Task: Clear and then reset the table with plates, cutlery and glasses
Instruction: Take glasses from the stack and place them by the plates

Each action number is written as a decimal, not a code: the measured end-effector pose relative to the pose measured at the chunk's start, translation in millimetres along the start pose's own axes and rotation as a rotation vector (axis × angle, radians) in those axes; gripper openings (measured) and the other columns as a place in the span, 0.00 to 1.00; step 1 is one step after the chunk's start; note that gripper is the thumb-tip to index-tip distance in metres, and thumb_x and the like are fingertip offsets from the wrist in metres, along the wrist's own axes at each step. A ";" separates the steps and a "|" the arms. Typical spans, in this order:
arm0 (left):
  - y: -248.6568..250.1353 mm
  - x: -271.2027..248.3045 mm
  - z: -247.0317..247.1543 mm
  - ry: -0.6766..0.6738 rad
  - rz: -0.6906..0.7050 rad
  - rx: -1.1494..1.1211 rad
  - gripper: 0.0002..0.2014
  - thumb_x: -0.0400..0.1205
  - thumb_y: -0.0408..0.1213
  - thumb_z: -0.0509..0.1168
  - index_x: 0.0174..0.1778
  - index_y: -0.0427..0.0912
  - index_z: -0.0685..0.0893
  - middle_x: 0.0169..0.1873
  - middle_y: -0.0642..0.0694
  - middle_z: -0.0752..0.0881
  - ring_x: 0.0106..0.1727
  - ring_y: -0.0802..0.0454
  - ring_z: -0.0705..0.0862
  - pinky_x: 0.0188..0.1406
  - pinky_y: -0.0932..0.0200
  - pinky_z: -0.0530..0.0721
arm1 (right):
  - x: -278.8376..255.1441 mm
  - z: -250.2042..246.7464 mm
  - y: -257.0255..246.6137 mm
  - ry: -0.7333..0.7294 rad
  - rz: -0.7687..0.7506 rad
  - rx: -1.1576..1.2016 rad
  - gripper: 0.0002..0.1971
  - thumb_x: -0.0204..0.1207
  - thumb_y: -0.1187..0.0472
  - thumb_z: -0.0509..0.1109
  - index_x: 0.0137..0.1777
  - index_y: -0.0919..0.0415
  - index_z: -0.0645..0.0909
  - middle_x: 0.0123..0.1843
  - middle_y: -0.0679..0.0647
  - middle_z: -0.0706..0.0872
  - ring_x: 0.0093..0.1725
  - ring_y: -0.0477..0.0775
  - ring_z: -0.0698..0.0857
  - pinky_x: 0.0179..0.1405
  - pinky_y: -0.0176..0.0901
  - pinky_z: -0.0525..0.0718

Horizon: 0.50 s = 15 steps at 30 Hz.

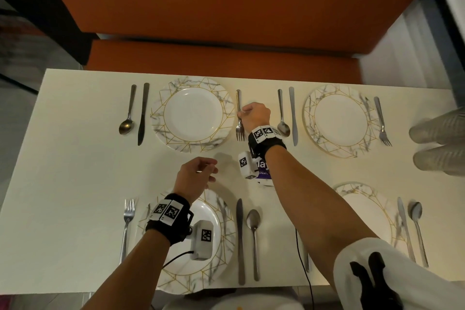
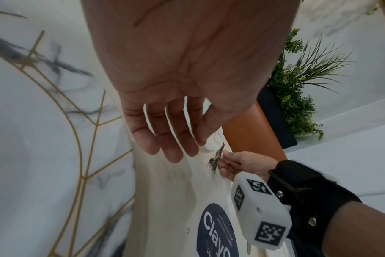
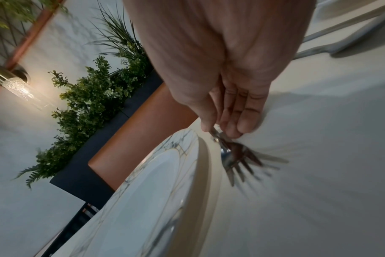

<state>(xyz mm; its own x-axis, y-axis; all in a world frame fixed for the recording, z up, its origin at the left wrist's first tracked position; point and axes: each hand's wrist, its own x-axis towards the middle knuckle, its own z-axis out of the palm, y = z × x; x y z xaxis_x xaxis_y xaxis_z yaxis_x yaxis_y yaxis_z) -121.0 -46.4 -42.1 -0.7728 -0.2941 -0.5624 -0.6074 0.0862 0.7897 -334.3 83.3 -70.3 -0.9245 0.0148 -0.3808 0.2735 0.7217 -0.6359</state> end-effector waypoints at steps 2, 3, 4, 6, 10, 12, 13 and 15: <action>1.3 -1.2 0.1 -0.001 0.004 -0.001 0.08 0.88 0.32 0.66 0.55 0.45 0.90 0.44 0.48 0.94 0.38 0.53 0.91 0.36 0.59 0.86 | -8.0 -4.5 4.8 0.033 -0.037 -0.008 0.09 0.81 0.64 0.72 0.58 0.61 0.89 0.59 0.57 0.90 0.51 0.52 0.88 0.35 0.19 0.73; 2.3 -1.7 0.7 -0.002 0.006 -0.002 0.08 0.87 0.32 0.66 0.55 0.45 0.90 0.44 0.48 0.94 0.37 0.54 0.91 0.36 0.59 0.86 | -12.5 -7.9 8.3 0.046 -0.062 -0.004 0.09 0.81 0.65 0.70 0.59 0.61 0.88 0.59 0.56 0.90 0.50 0.50 0.87 0.31 0.15 0.70; 3.2 -2.8 1.6 -0.005 0.009 -0.003 0.08 0.87 0.32 0.66 0.55 0.45 0.90 0.44 0.48 0.94 0.37 0.54 0.91 0.36 0.59 0.86 | -17.9 -11.9 11.9 0.047 -0.087 0.005 0.10 0.82 0.66 0.69 0.59 0.61 0.88 0.58 0.55 0.90 0.50 0.49 0.85 0.30 0.13 0.69; 6.1 -4.9 5.0 -0.010 0.019 -0.007 0.08 0.87 0.32 0.66 0.55 0.45 0.90 0.44 0.48 0.94 0.38 0.52 0.91 0.38 0.56 0.88 | -28.7 -21.2 19.3 0.026 -0.138 0.028 0.11 0.83 0.66 0.67 0.61 0.61 0.88 0.57 0.55 0.90 0.51 0.48 0.84 0.39 0.16 0.74; 14.6 -12.3 18.1 -0.032 0.049 -0.010 0.08 0.87 0.31 0.66 0.55 0.44 0.90 0.43 0.47 0.94 0.38 0.50 0.92 0.39 0.53 0.89 | -54.6 -44.2 38.1 0.006 -0.197 0.071 0.11 0.84 0.68 0.65 0.59 0.61 0.88 0.51 0.50 0.87 0.42 0.38 0.82 0.43 0.17 0.77; 20.8 -17.5 28.6 -0.055 0.053 -0.012 0.09 0.86 0.31 0.66 0.54 0.44 0.91 0.43 0.46 0.94 0.38 0.49 0.91 0.38 0.53 0.87 | -69.7 -58.5 47.9 -0.007 -0.203 0.112 0.12 0.84 0.69 0.64 0.59 0.61 0.89 0.51 0.50 0.88 0.42 0.39 0.83 0.37 0.16 0.76; 24.0 -20.5 35.0 -0.069 0.058 -0.009 0.09 0.86 0.31 0.66 0.54 0.44 0.90 0.44 0.45 0.94 0.39 0.49 0.91 0.38 0.53 0.87 | -77.3 -66.1 53.3 -0.013 -0.200 0.131 0.12 0.84 0.68 0.64 0.58 0.59 0.89 0.52 0.52 0.89 0.44 0.42 0.85 0.38 0.18 0.78; 30.5 -26.0 50.3 -0.099 0.083 0.012 0.09 0.86 0.30 0.65 0.54 0.44 0.90 0.44 0.44 0.94 0.39 0.49 0.90 0.37 0.54 0.86 | -92.1 -81.5 66.0 -0.007 -0.185 0.177 0.11 0.83 0.66 0.65 0.55 0.56 0.89 0.51 0.55 0.92 0.49 0.50 0.88 0.47 0.29 0.84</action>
<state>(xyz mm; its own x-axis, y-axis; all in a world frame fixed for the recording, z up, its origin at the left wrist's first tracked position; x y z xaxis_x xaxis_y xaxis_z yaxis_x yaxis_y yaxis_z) -128.7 11.7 -15.8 -0.8346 -0.1899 -0.5170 -0.5421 0.1175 0.8320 -252.7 186.0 -22.5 -0.9615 -0.1118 -0.2510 0.1422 0.5792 -0.8027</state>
